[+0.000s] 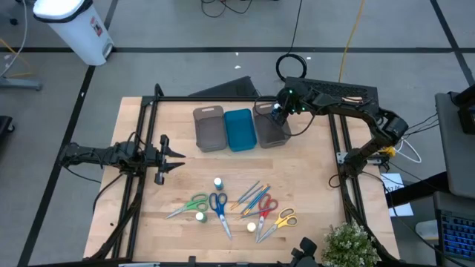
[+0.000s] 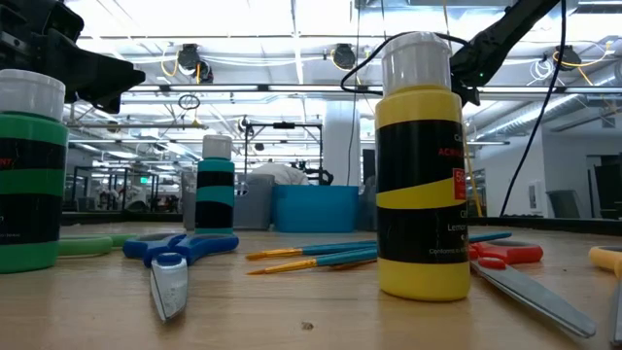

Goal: Pick & Place Paint Supplies
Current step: Put the blue coloring bottle into the right gray bin, then adjust the right gray bin on the table

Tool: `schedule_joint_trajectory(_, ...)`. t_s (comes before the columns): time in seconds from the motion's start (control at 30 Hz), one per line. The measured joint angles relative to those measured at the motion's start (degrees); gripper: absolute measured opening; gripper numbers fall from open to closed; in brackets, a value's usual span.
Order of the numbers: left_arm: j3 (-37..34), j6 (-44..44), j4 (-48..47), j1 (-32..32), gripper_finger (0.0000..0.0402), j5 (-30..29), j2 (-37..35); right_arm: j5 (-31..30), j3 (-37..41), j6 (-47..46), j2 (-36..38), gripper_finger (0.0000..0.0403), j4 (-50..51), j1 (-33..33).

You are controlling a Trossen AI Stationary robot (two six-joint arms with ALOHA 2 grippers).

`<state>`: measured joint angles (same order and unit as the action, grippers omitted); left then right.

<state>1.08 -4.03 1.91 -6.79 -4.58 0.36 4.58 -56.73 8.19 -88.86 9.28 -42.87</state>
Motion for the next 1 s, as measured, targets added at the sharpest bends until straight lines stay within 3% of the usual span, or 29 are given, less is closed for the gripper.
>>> schedule_joint_trajectory(0.63, 0.0, 0.0, 0.0, 0.0, 0.0124, 0.0, 0.0, -0.5, 0.1, 1.7, 1.6, 0.0246, -3.2, 3.1)
schedule_joint_trajectory(1.0, 0.0, 0.0, 0.0, 0.0, 0.0124, 0.0, 0.0, -6.1, 0.0, 7.3, 8.1, 0.0250, -3.1, 10.4)
